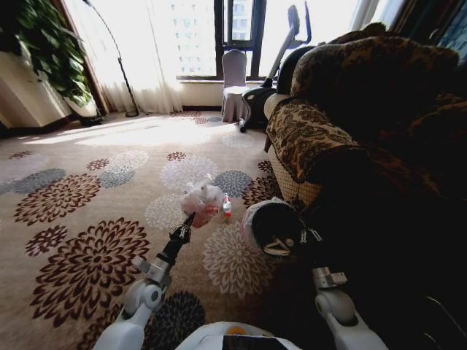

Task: Pick up the trash from the ground and place it into the trash bin.

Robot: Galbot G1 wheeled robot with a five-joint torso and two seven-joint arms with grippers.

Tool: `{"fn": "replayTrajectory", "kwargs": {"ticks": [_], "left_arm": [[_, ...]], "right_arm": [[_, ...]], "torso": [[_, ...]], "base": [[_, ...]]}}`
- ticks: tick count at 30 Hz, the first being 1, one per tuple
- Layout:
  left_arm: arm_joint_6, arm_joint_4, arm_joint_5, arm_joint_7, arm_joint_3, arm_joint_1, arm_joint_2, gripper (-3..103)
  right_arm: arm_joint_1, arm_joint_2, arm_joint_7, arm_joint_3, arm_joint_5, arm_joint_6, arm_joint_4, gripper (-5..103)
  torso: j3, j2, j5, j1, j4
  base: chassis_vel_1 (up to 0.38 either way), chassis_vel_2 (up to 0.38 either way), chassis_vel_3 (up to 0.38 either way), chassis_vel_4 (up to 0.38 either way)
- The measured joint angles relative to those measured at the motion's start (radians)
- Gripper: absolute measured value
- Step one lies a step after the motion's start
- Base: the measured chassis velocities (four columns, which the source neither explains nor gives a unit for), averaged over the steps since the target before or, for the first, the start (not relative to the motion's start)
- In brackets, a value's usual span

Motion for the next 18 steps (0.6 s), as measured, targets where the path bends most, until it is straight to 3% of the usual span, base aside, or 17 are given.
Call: {"fn": "replayTrajectory", "kwargs": {"ticks": [5,12,16,17,18], "left_arm": [[0.061,-0.105,-0.01,-0.011,0.127,0.035,0.002,0],[0.144,-0.057,-0.042,-0.048,0.267,-0.037,0.012,0],[0.251,-0.012,-0.321,-0.15,0.343,-0.119,0.009,0],[0.251,-0.012,-0.321,-0.15,0.343,-0.119,0.009,0],[0.266,-0.003,-0.37,-0.184,0.359,-0.136,0.005,0]], "right_arm": [[0.109,-0.006,0.0,-0.077,0.001,0.007,-0.085,0],[0.134,0.0,0.0,-0.108,0.001,0.018,-0.108,0],[0.124,-0.001,0.0,-0.108,-0.002,0.033,-0.104,0],[0.124,-0.001,0.0,-0.108,-0.002,0.033,-0.104,0],[0.123,-0.002,0.0,-0.107,-0.003,0.037,-0.104,0]], "torso": [[0.0,0.0,0.0001,0.0,-0.0004],[0.0,0.0,-0.0002,0.0,-0.0008],[0.0,0.0,0.0002,0.0,-0.0006],[0.0,0.0,0.0002,0.0,-0.0006],[0.0,0.0,0.0,0.0,-0.0006]], "base": [[0.0,0.0,0.0,0.0],[0.0,0.0,0.0,0.0],[0.0,0.0,0.0,0.0],[0.0,0.0,0.0,0.0],[0.0,0.0,0.0,0.0]]}}
